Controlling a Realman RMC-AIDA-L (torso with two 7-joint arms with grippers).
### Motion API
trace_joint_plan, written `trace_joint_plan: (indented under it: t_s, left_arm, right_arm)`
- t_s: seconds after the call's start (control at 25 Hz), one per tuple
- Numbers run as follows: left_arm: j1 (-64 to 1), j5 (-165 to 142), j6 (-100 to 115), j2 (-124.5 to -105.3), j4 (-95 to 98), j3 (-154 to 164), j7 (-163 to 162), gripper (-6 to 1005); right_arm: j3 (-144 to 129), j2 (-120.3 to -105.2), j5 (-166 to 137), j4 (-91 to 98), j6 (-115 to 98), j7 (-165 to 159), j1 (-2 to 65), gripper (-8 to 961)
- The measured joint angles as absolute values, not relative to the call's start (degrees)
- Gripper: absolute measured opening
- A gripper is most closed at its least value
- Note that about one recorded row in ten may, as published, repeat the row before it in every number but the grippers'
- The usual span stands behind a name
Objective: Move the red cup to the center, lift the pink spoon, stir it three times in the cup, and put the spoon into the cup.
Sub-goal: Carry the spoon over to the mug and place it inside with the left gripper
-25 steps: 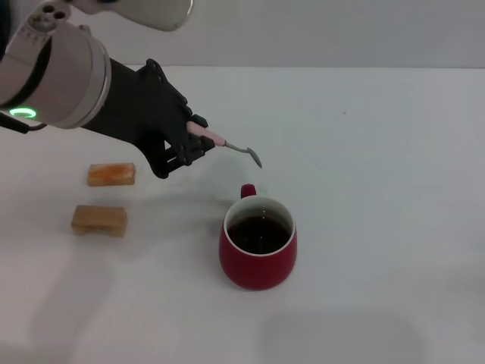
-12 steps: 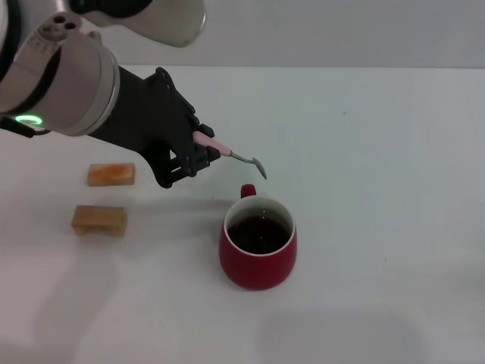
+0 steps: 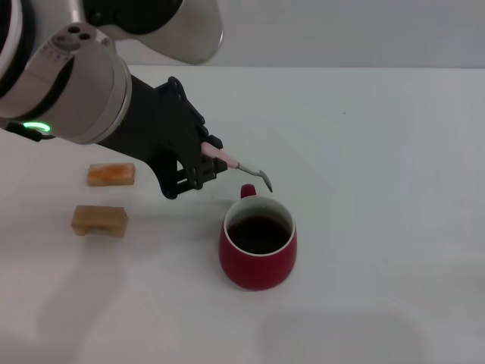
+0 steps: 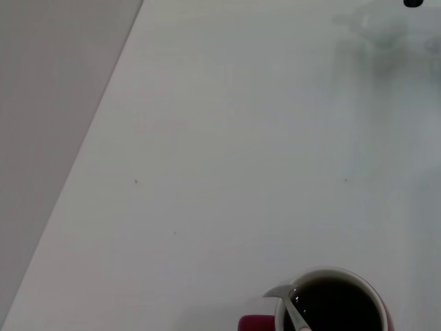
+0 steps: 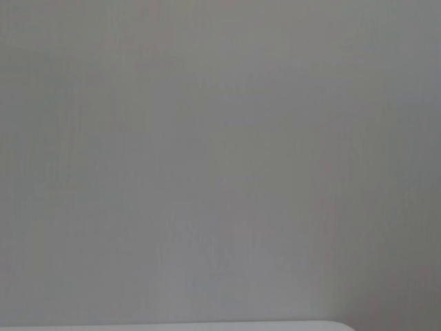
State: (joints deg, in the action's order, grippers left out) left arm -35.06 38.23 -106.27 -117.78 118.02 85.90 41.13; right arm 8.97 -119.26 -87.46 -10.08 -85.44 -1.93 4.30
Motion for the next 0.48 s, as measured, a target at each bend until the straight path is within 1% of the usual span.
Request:
trace_joint_plan:
  t_s: [0.48]
  left_arm:
    - [-34.73,38.23,-107.47,-117.60,118.04,86.32,41.14,175]
  right_arm:
    - [10.03,-119.27,-87.44,-10.02,-84.90,-1.93,4.30,-1]
